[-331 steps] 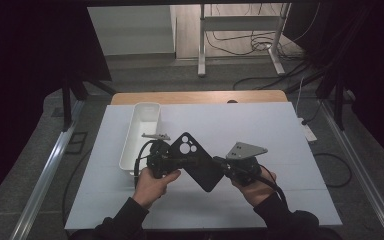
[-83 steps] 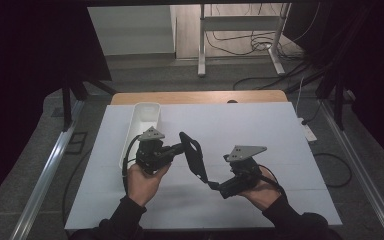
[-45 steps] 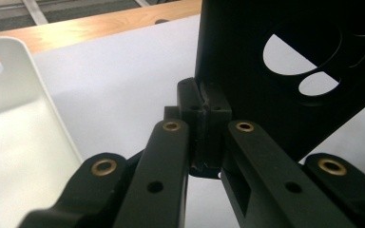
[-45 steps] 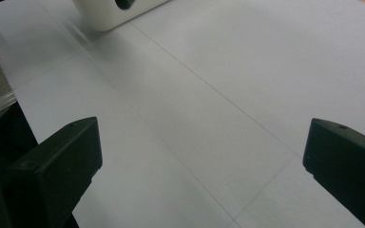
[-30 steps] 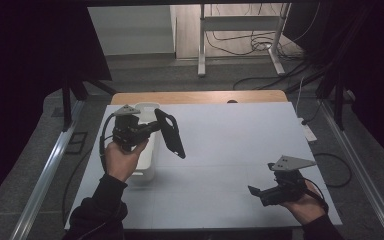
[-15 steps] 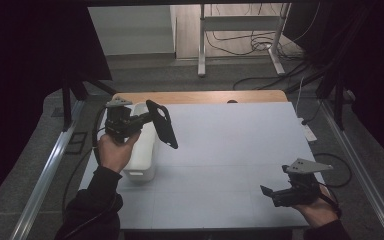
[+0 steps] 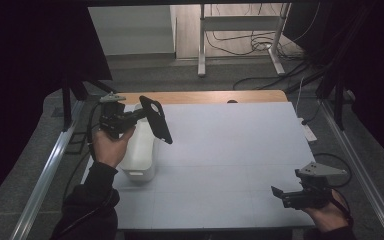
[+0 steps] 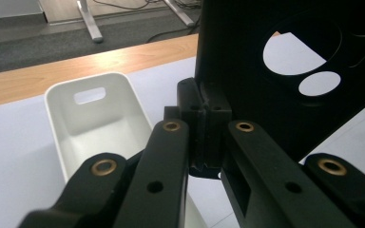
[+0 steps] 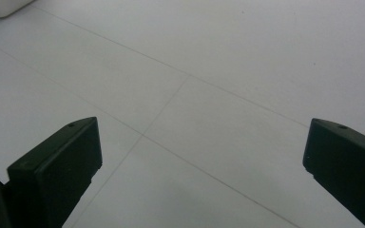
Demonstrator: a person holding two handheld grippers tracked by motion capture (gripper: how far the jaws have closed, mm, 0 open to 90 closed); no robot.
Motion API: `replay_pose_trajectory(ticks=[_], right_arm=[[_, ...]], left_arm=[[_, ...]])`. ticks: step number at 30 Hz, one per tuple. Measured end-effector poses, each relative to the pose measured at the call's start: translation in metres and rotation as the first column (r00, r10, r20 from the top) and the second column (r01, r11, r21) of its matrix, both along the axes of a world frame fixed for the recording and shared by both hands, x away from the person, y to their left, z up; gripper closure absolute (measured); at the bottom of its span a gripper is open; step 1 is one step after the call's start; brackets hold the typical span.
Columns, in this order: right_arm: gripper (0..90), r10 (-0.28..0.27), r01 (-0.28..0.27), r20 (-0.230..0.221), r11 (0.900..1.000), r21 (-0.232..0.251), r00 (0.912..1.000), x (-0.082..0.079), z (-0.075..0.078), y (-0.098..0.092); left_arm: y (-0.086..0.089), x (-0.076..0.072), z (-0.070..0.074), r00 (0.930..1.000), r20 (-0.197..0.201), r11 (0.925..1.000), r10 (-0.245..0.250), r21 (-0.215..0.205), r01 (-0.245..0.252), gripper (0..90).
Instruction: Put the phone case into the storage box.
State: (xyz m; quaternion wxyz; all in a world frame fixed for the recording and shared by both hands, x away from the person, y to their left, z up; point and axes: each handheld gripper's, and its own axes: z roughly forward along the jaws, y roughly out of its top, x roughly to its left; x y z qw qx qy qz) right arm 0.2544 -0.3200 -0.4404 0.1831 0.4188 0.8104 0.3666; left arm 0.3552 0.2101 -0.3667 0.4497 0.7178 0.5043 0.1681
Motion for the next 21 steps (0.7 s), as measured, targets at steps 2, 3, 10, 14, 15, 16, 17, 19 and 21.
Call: replay_pose_trajectory(ticks=[2,3,10,14,15,16,17,19,21], right_arm=[[0.0,-0.007,0.007,-0.005,1.000,0.003,1.0000,-0.002,-0.001,-0.002],[0.0,-0.012,0.012,-0.009,1.000,0.000,0.9999,-0.002,-0.002,-0.003],[0.0,-0.037,0.037,-0.020,0.999,0.005,0.9991,-0.006,-0.003,-0.009],[0.0,-0.047,0.047,-0.015,0.999,0.010,0.9988,-0.007,-0.003,-0.011],[0.0,-0.049,0.049,-0.014,0.999,0.010,0.9987,-0.007,-0.003,-0.011],[0.0,-0.049,0.049,-0.012,0.999,0.012,0.9987,-0.007,-0.003,-0.011],[0.0,-0.049,0.049,-0.012,0.999,0.012,0.9987,-0.007,-0.003,-0.011],[0.0,-0.047,0.047,-0.007,0.999,0.012,0.9989,-0.008,-0.003,-0.011],[0.0,-0.046,0.046,-0.004,0.999,0.014,0.9989,-0.008,-0.003,-0.011]], left_arm=[[0.002,0.001,0.000,1.0000,0.000,1.0000,0.006,0.004,-0.006,89.2],[0.003,0.002,0.000,1.0000,-0.003,1.0000,0.008,0.004,-0.008,89.2],[0.008,0.006,0.000,0.9997,-0.008,0.9997,0.024,0.011,-0.024,89.3],[0.012,0.009,0.002,0.9993,-0.010,0.9992,0.036,0.016,-0.036,89.3],[0.013,0.010,0.002,0.9991,-0.007,0.9990,0.041,0.016,-0.041,89.3],[0.014,0.011,0.002,0.9991,-0.004,0.9989,0.043,0.016,-0.043,89.3],[0.014,0.011,0.002,0.9991,-0.004,0.9989,0.043,0.016,-0.043,89.3],[0.017,0.012,0.003,0.9987,0.001,0.9985,0.051,0.021,-0.051,89.3],[0.019,0.014,0.003,0.9981,0.001,0.9977,0.062,0.028,-0.062,89.3]])
